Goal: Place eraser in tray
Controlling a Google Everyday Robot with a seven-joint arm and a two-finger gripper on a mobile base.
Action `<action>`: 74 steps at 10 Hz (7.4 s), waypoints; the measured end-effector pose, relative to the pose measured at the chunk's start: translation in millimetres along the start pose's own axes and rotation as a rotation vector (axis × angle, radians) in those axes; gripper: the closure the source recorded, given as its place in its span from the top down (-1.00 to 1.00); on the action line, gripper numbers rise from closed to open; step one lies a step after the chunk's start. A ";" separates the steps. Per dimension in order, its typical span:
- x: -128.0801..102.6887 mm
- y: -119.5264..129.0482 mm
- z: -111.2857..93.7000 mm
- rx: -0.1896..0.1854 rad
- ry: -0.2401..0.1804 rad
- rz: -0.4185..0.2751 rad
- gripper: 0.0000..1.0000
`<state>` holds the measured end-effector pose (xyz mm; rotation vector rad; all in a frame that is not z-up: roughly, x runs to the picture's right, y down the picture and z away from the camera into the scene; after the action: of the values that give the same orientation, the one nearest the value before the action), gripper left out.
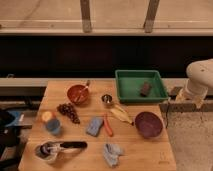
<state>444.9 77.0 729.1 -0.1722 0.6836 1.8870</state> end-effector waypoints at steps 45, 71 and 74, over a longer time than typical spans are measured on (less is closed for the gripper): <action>-90.3 220.5 -24.2 -0.222 -0.180 -0.337 0.31; -83.0 192.3 146.2 -0.090 0.095 -0.071 0.31; -82.7 193.2 146.2 -0.090 0.095 -0.072 0.31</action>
<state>336.1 37.0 957.4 -0.3419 0.6484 1.8504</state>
